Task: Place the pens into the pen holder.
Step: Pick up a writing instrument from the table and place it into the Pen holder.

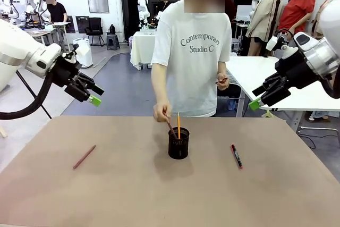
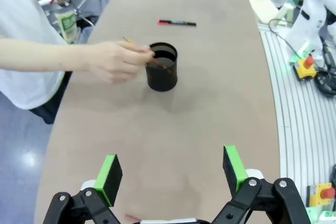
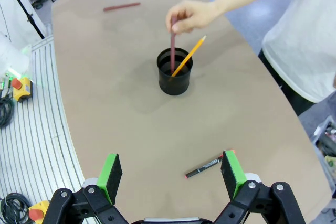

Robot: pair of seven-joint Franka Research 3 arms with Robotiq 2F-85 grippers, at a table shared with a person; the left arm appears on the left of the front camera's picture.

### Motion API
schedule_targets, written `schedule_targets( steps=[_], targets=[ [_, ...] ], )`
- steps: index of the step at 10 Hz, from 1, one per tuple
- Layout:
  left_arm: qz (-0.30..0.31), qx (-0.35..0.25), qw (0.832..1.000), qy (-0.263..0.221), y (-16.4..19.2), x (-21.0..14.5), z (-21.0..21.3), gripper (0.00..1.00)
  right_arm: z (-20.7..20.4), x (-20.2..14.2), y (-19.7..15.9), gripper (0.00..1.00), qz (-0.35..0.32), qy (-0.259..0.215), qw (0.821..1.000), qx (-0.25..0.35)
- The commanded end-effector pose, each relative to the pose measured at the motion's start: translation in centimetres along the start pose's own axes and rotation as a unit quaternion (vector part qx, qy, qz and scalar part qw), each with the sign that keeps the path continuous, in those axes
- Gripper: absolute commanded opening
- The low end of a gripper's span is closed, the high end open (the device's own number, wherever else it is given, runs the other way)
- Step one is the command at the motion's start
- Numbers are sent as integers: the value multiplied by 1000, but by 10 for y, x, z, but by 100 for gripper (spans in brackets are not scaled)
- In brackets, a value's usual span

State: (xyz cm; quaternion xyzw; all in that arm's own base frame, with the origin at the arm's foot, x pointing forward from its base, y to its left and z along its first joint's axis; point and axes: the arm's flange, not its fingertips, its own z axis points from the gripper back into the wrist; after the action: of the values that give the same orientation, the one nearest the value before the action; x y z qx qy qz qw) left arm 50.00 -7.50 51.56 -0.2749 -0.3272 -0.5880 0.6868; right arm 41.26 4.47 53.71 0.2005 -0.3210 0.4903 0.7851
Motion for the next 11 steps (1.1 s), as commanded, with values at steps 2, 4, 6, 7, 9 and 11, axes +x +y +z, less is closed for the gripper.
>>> schedule_targets(
  steps=[2, 4, 6, 7, 9, 11],
  targets=[
    [-14, 19, 999, -28, -2, -5, 8, 100, 0, 3, 0, 100, -6, -6, 1000, 1],
    [-3, 12, 1000, -14, 2, 0, 8, 100, 0, 3, 0, 100, -6, -6, 1000, 1],
    [-3, 12, 1000, -14, 2, 0, 8, 100, 0, 3, 0, 100, -6, -6, 1000, 1],
    [-3, 12, 1000, -14, 2, 0, 8, 100, 0, 3, 0, 100, -6, -6, 1000, 1],
    [-3, 12, 1000, -14, 2, 0, 8, 100, 0, 3, 0, 100, -6, -6, 1000, 1],
    [-3, 12, 1000, -14, 2, 0, 8, 100, 0, 3, 0, 100, -6, -6, 1000, 1]
  ],
)
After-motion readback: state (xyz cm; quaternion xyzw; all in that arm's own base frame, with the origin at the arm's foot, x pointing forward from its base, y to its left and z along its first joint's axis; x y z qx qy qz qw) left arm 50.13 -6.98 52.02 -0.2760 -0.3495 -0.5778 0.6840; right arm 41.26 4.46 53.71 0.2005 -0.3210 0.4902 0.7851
